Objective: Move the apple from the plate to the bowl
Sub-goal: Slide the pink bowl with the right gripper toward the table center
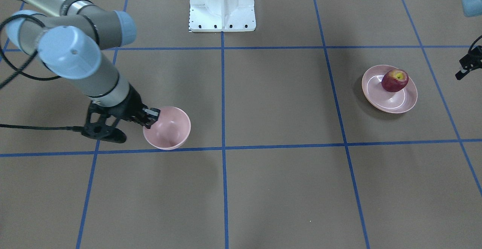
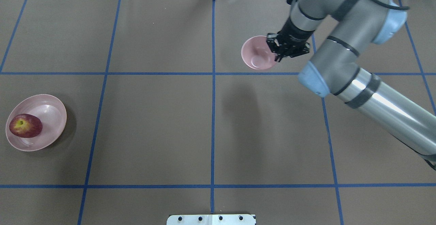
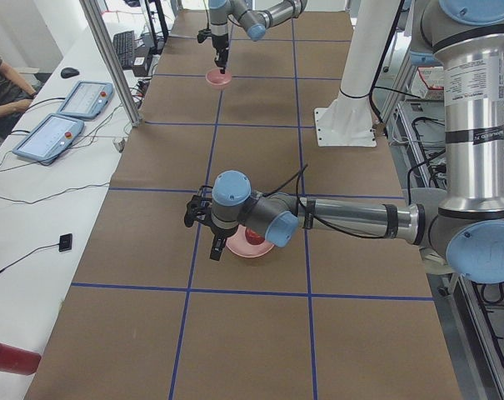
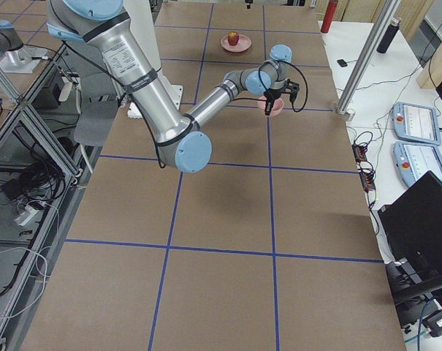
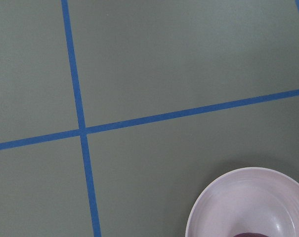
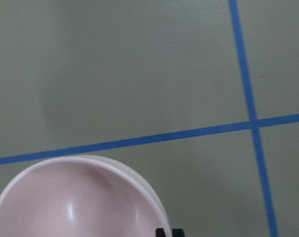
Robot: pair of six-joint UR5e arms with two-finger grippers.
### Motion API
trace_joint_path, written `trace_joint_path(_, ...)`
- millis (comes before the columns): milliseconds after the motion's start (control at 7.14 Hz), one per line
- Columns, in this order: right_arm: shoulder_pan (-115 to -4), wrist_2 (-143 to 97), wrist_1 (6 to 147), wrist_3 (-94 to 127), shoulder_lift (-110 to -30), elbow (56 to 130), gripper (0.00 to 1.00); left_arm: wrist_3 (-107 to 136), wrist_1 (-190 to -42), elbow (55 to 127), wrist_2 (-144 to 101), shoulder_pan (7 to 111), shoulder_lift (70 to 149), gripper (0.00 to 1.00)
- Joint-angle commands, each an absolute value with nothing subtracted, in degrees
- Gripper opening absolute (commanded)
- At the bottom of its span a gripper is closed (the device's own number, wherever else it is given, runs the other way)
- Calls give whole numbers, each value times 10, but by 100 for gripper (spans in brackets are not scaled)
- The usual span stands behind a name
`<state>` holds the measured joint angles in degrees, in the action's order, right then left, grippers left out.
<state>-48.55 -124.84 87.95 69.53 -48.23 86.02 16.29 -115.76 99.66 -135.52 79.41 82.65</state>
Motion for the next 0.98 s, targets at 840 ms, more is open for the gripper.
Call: trace_joint_path(840, -411, -1224, 676, 814, -401, 673, 0, 161, -1158, 985, -1355, 794, 829, 98)
